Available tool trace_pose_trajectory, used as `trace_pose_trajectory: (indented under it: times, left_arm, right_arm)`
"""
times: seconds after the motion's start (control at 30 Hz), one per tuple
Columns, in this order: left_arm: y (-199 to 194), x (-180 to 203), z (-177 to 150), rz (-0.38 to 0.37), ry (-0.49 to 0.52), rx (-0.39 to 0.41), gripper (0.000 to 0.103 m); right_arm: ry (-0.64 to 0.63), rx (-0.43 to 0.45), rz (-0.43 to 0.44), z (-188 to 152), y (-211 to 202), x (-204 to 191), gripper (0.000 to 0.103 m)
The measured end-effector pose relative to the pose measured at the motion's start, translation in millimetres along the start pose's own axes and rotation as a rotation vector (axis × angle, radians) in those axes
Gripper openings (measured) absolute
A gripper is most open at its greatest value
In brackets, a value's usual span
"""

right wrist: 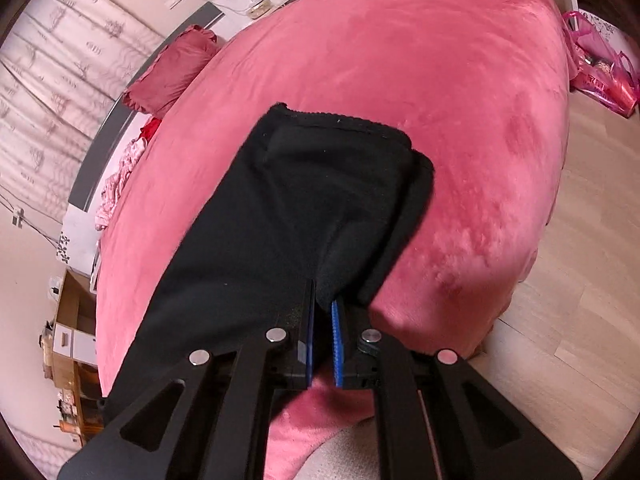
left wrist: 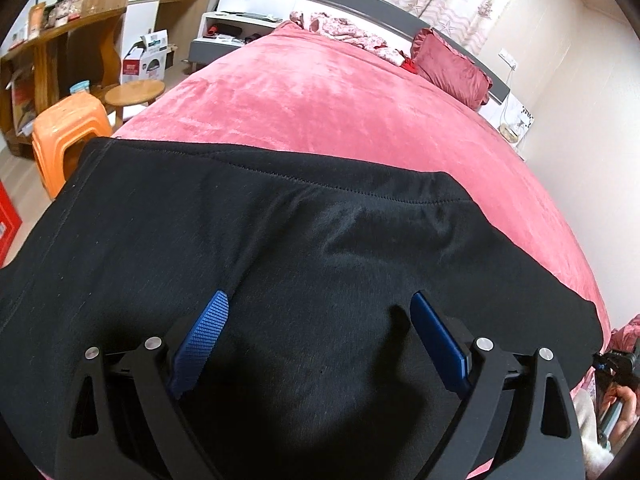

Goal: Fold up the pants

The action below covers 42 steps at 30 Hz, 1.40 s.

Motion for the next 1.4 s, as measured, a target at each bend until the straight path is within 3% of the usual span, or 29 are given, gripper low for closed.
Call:
trace_pose_trajectory:
  times: [0.13,0.2,0.27,0.37,0.43,0.5,0.63,0.8,1.0,1.2,1.4]
  left_arm:
    - [-1,0,-1,0.013,0.007,-0.003,0.091]
    - [-4,1,0,0.029,0.006,-0.007,0.091]
    - [-10,5,3,0.025,-0.009,-0.004,0.091]
    - [-19,18,14,-0.008,-0.019,0.022,0.091]
    - [-17,34,22,-0.022,0.02,0.017,0.091]
    - [-10,52,28,-0.034,0.064,0.008,0.089]
    - [17,89,39,-0.037,0.172,-0.029,0.066]
    - [52,113,50,-0.014,0.253,-0.075,0.045]
    - [97,121,59,0.079,0.366,-0.099,0.041]
    - [107,111,59,0.011,0.334,-0.012,0.048]
    - [99,109,59,-0.038,0.305,0.0,0.053]
  right_arm:
    - [-0.022,0.002,-0.063,8,3,-15,0.01]
    - [-0.035,0.047,-0.122,8,-9,-18,0.026]
    - [-0.128,0.14,-0.209,16,-23,-35,0.031]
    - [-0.365,0.222,-0.242,25,-28,-78,0.035]
    - [-0.509,0.187,-0.236,27,-10,-104,0.037]
    - [-0.553,0.125,-0.231,28,16,-114,0.037]
    - [-0.454,0.017,-0.262,29,59,-92,0.036]
    - [-0.404,0.047,-0.321,31,60,-66,0.031]
    - [-0.363,0.038,-0.322,40,60,-67,0.031]
    - [-0.314,0.048,-0.289,44,64,-63,0.031]
    - [-0.299,0.044,-0.276,44,59,-66,0.032]
Point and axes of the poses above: each gripper's, at about its wrist camera, not at the fingertips, and y roughly the way its jaws point, x to its right, z to its top, the point moved 6 cm from there along y, roughly the way its jaws point, and after that the axes turned 6 degrees about z, right-handed, at the moved point
